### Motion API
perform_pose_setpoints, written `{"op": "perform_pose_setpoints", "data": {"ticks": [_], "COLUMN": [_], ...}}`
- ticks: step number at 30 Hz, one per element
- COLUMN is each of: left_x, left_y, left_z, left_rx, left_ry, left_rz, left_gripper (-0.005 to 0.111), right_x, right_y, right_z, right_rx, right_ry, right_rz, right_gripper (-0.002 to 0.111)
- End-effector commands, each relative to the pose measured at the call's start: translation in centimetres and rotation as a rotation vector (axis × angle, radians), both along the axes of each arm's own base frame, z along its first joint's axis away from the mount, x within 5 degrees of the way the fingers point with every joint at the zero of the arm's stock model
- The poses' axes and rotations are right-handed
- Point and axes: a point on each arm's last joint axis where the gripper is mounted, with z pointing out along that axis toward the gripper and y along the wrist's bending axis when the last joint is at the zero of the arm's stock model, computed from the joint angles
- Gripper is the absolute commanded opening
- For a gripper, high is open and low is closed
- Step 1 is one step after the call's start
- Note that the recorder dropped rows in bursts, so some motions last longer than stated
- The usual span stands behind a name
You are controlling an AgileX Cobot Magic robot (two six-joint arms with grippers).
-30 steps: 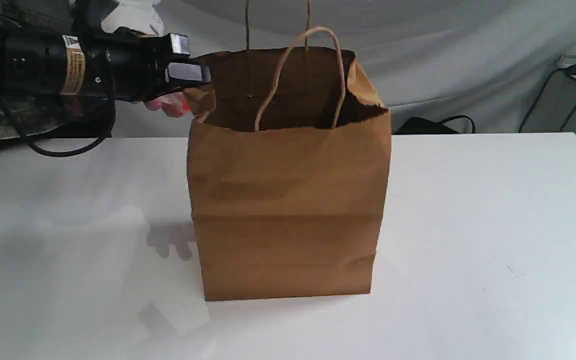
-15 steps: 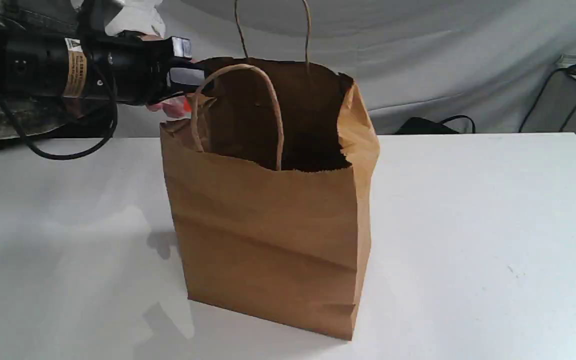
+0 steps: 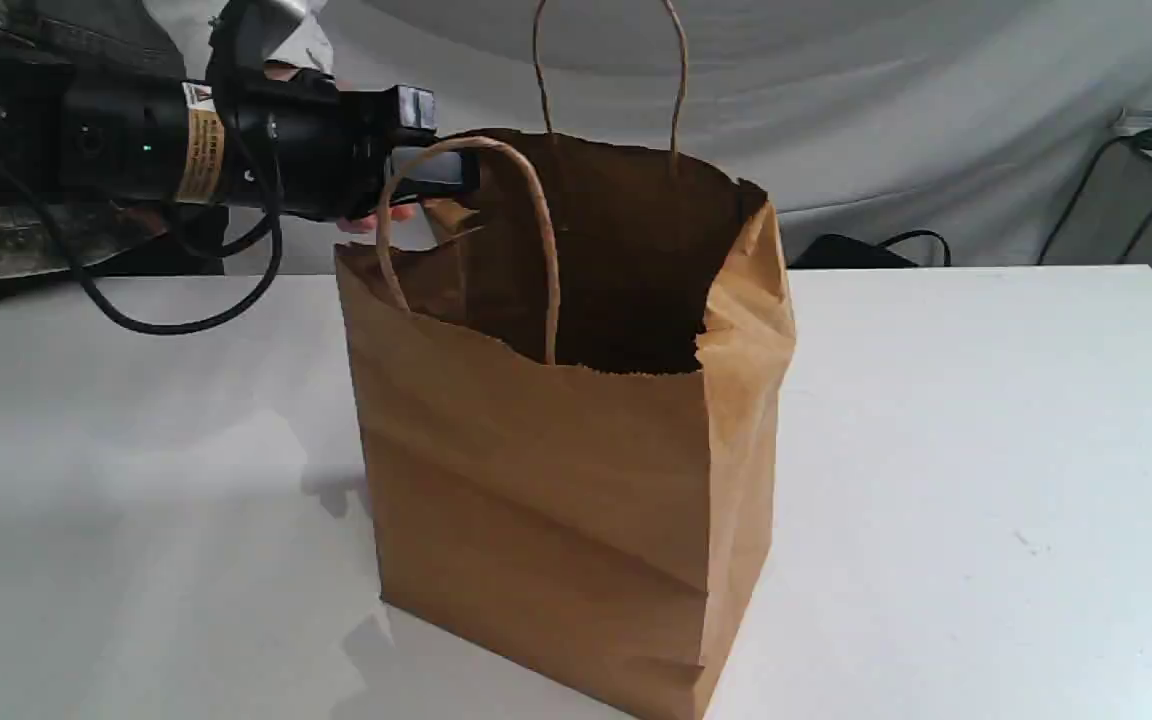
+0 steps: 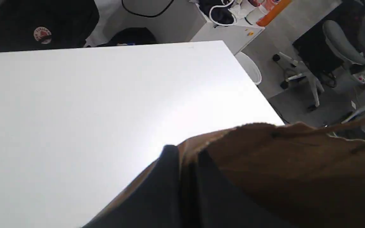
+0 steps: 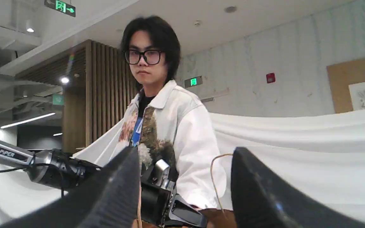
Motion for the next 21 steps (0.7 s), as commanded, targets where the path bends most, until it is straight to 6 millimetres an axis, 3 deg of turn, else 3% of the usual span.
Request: {"op": "perform_pose_setpoints", "data": {"ticks": [1,6,12,16,21], "left_x": [-0.1,0.1,0.2,0.2,0.2], "left_y": [-0.1,0.0,0.1,0.1,0.1], "left_z": [0.0,0.0,0.0,0.0,0.0], "left_rx": [-0.009,-0.003,0.002,0.002,0.003], "left_ry": [0.015,0.012,0.008,0.008,0.006], "left_rz": [0.018,0.037,0.052,0.052,0.051], "left_gripper": [0.000,0.000,0.000,0.000,0.000], "right_x": [0.8,2.9,7.1,10.6,15.7], "right_y": [0.4,1.3,3.3,4.2,4.5], "right_z": [0.1,2.4,4.8,4.5,2.5], "right_rx": [-0.026,-0.107,-0.194,-0.220,-0.206], "right_ry": [0.014,0.066,0.165,0.250,0.398], "right_rz": [0.043,0.108,0.374,0.516,0.534], "right_gripper": [0.047,0.056,0.059,0.060,0.063]}}
